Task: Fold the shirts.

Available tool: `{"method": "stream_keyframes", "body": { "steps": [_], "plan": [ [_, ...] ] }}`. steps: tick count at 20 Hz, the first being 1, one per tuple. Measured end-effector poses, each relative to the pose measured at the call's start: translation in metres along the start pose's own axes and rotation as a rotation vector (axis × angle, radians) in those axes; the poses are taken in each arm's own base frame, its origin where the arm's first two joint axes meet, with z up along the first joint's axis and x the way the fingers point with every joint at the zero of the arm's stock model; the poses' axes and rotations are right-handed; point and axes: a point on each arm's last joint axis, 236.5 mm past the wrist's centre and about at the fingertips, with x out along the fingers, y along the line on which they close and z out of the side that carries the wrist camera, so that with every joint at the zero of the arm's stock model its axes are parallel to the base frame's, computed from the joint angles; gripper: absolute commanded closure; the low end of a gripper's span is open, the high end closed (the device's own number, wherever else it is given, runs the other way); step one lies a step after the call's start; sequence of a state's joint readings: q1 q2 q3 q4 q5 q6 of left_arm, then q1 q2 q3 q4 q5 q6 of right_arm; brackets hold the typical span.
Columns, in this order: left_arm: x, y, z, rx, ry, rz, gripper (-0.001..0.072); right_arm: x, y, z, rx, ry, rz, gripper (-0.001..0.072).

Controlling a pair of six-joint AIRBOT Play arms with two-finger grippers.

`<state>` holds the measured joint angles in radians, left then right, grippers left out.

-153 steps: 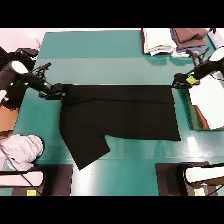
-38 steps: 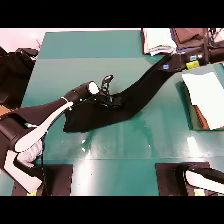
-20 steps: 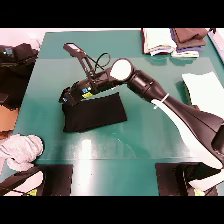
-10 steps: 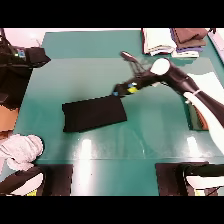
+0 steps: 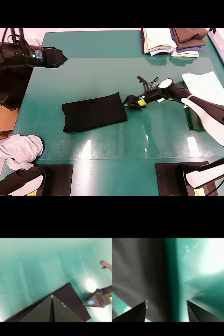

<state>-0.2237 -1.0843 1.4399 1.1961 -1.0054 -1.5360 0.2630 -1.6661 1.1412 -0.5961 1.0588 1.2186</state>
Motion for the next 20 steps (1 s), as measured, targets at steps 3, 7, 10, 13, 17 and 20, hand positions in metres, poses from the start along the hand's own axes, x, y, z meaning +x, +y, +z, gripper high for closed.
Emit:
{"method": "stream_keyframes", "body": {
  "steps": [3, 7, 10, 13, 17, 20],
  "plan": [
    [0.009, -0.001, -0.005, -0.01, 0.023, -0.011, 0.0682, 0.033, 0.022, 0.002, -0.04, 0.04, 0.038, 0.042],
    [0.018, -0.005, -0.01, -0.034, 0.046, -0.036, 0.0683, 0.068, 0.054, 0.011, -0.149, 0.059, 0.066, 0.0691],
    [0.021, -0.009, -0.012, -0.042, 0.055, -0.052, 0.0683, 0.06, 0.073, 0.031, -0.233, 0.02, 0.066, 0.0691],
    [0.024, -0.024, -0.016, -0.029, 0.066, -0.083, 0.0683, 0.004, 0.066, 0.074, -0.272, -0.096, -0.016, 0.0691],
    [0.028, -0.06, -0.021, 0.014, 0.065, -0.147, 0.0683, -0.125, 0.02, 0.128, -0.223, -0.309, -0.162, 0.0691],
    [0.03, -0.084, -0.022, 0.041, 0.051, -0.191, 0.0683, -0.228, -0.031, 0.144, -0.122, -0.473, -0.249, 0.0691]
  ]
}}
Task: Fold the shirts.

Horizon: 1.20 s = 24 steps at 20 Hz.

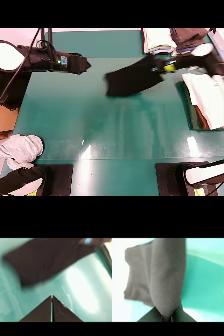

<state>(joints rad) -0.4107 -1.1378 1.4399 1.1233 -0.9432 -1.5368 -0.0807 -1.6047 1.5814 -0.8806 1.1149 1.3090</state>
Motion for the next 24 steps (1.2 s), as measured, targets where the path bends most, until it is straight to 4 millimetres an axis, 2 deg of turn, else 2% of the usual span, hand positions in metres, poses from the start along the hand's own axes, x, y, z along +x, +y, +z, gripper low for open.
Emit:
{"method": "stream_keyframes", "body": {
  "steps": [3, 6, 8, 10, 13, 16, 18, 21, 24],
  "plan": [
    [0.003, -0.014, -0.001, 0.005, -0.004, -0.029, 0.0683, -0.068, -0.077, 0.027, 0.116, -0.13, -0.109, 0.0691],
    [0.004, -0.02, -0.001, -0.009, -0.006, -0.041, 0.0683, -0.121, -0.137, 0.041, 0.217, -0.252, -0.188, 0.0691],
    [0.004, -0.022, -0.002, -0.022, -0.005, -0.046, 0.0683, -0.147, -0.16, 0.053, 0.269, -0.344, -0.204, 0.0691],
    [0.004, -0.023, -0.002, -0.033, -0.004, -0.048, 0.0683, -0.168, -0.174, 0.066, 0.303, -0.434, -0.207, 0.0691],
    [0.004, -0.024, -0.003, -0.05, 0.0, -0.05, 0.0682, -0.205, -0.179, 0.097, 0.287, -0.58, -0.219, 0.0692],
    [0.004, -0.024, -0.005, -0.063, 0.008, -0.05, 0.0683, -0.249, -0.167, 0.131, 0.209, -0.708, -0.246, 0.0691],
    [0.004, -0.024, -0.006, -0.066, 0.012, -0.05, 0.0683, -0.273, -0.156, 0.145, 0.152, -0.754, -0.271, 0.0691],
    [0.004, -0.024, -0.007, -0.069, 0.017, -0.05, 0.0682, -0.294, -0.141, 0.152, 0.075, -0.76, -0.312, 0.0691],
    [0.004, -0.024, -0.01, -0.069, 0.032, -0.05, 0.0683, -0.306, -0.134, 0.143, 0.032, -0.715, -0.358, 0.0692]
  ]
}}
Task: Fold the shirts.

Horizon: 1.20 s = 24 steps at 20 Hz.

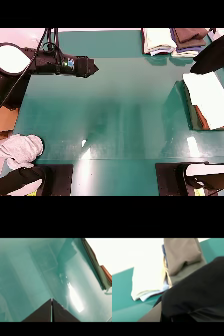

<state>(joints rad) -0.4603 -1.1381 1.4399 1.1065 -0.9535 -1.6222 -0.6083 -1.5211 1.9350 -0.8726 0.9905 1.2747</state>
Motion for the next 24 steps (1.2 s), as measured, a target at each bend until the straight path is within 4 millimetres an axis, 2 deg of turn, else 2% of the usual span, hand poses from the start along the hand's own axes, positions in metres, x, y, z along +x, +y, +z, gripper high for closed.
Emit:
{"method": "stream_keyframes", "body": {
  "steps": [4, 7, 10, 13, 14, 15, 17, 18, 19, 21, 22, 24],
  "plan": [
    [0.0, 0.0, -0.003, 0.002, 0.011, 0.001, 0.0682, -0.026, -0.005, -0.009, -0.015, 0.071, -0.024, 0.0691],
    [0.0, 0.0, -0.004, 0.006, 0.017, 0.002, 0.0682, -0.047, -0.02, -0.036, 0.034, 0.157, -0.054, 0.0691],
    [0.0, 0.001, -0.005, 0.019, 0.022, 0.003, 0.0682, -0.072, -0.042, -0.077, 0.11, 0.247, -0.11, 0.0691],
    [0.0, 0.001, -0.006, 0.039, 0.026, 0.002, 0.0682, -0.099, -0.067, -0.136, 0.19, 0.355, -0.205, 0.0686],
    [0.0, 0.001, -0.006, 0.044, 0.026, 0.003, 0.0682, -0.109, -0.076, -0.159, 0.221, 0.395, -0.242, 0.0654],
    [0.0, 0.001, -0.006, 0.049, 0.026, 0.003, 0.0682, -0.119, -0.085, -0.182, 0.252, 0.432, -0.279, 0.0547],
    [0.0, 0.001, -0.006, 0.063, 0.027, 0.003, 0.0682, -0.139, -0.096, -0.223, 0.293, 0.501, -0.341, 0.0227],
    [0.0, 0.001, -0.006, 0.069, 0.027, 0.003, 0.0682, -0.15, -0.104, -0.242, 0.305, 0.531, -0.383, 0.0127],
    [0.0, 0.001, -0.006, 0.075, 0.027, 0.003, 0.0682, -0.161, -0.111, -0.257, 0.313, 0.556, -0.422, 0.0112],
    [0.0, 0.001, -0.006, 0.081, 0.027, 0.003, 0.0682, -0.18, -0.121, -0.271, 0.32, 0.574, -0.487, 0.0113],
    [0.0, 0.001, -0.006, 0.085, 0.027, 0.003, 0.0682, -0.189, -0.125, -0.27, 0.316, 0.567, -0.517, 0.0113],
    [0.0, 0.001, -0.006, 0.091, 0.027, 0.003, 0.0681, -0.2, -0.126, -0.254, 0.295, 0.52, -0.552, 0.0114]
  ]
}}
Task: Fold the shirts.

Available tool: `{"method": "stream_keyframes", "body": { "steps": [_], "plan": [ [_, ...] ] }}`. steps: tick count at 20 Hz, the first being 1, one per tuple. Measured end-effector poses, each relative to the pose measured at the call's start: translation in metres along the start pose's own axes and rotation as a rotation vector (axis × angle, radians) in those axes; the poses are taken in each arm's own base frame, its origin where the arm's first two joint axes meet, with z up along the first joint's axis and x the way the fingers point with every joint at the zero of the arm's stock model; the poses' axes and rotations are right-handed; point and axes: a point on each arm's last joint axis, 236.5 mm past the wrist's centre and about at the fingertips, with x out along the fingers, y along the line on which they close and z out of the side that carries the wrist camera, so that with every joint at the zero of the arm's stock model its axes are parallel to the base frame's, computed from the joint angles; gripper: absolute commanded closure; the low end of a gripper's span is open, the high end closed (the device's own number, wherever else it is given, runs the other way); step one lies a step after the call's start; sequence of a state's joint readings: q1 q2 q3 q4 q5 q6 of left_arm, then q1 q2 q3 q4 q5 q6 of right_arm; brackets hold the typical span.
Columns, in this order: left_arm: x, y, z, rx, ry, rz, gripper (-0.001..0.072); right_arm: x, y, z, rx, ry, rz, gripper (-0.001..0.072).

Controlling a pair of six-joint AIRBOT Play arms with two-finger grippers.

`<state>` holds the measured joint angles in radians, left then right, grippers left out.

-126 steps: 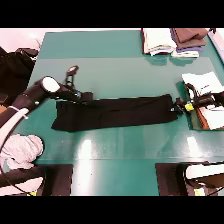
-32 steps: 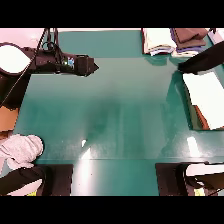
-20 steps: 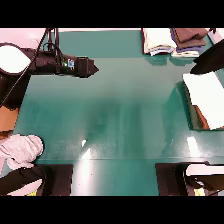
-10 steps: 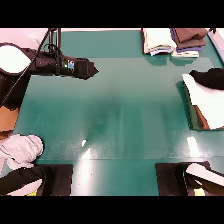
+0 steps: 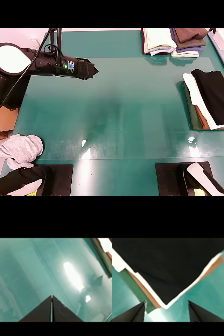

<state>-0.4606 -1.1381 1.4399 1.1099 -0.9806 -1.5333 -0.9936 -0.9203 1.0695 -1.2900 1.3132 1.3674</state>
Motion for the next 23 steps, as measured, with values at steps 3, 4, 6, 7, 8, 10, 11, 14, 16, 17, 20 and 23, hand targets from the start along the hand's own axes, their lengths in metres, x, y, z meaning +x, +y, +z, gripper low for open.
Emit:
{"method": "stream_keyframes", "body": {
  "steps": [3, 4, 6, 7, 8, 10, 11, 14, 16, 17, 20, 23],
  "plan": [
    [0.0, 0.0, 0.0, 0.004, 0.0, 0.0, 0.0681, -0.03, 0.035, 0.029, -0.048, -0.121, 0.07, 0.0114],
    [0.0, 0.0, 0.0, 0.005, 0.0, 0.0, 0.0681, -0.039, 0.058, 0.035, -0.081, -0.153, 0.12, 0.0115],
    [0.0, 0.0, 0.0, 0.005, -0.001, 0.0, 0.0681, -0.056, 0.114, 0.039, -0.175, -0.195, 0.245, 0.0117],
    [0.0, 0.0, 0.0, 0.007, -0.001, 0.002, 0.0681, -0.064, 0.145, 0.034, -0.235, -0.205, 0.309, 0.0123],
    [0.0, 0.001, 0.0, 0.011, -0.001, 0.003, 0.0681, -0.069, 0.171, 0.027, -0.293, -0.206, 0.362, 0.0124],
    [0.0, 0.001, 0.0, 0.017, -0.002, 0.004, 0.0681, -0.078, 0.223, 0.001, -0.421, -0.176, 0.468, 0.0125],
    [0.0, 0.001, 0.001, 0.019, -0.003, 0.004, 0.0681, -0.081, 0.246, -0.014, -0.485, -0.155, 0.511, 0.0181],
    [0.0, 0.001, 0.001, 0.023, -0.004, 0.004, 0.0681, -0.082, 0.295, -0.061, -0.662, -0.082, 0.594, 0.0632],
    [0.0, 0.001, 0.001, 0.023, -0.004, 0.004, 0.0681, -0.08, 0.317, -0.091, -0.769, -0.036, 0.621, 0.069],
    [0.0, 0.001, 0.001, 0.023, -0.004, 0.003, 0.0681, -0.079, 0.326, -0.104, -0.816, -0.015, 0.632, 0.069],
    [0.0, 0.001, 0.001, 0.025, -0.004, 0.004, 0.0681, -0.077, 0.344, -0.134, -0.909, 0.027, 0.657, 0.069],
    [0.0, 0.001, 0.001, 0.025, -0.004, 0.003, 0.0681, -0.076, 0.354, -0.148, -0.951, 0.041, 0.671, 0.069]
  ]
}}
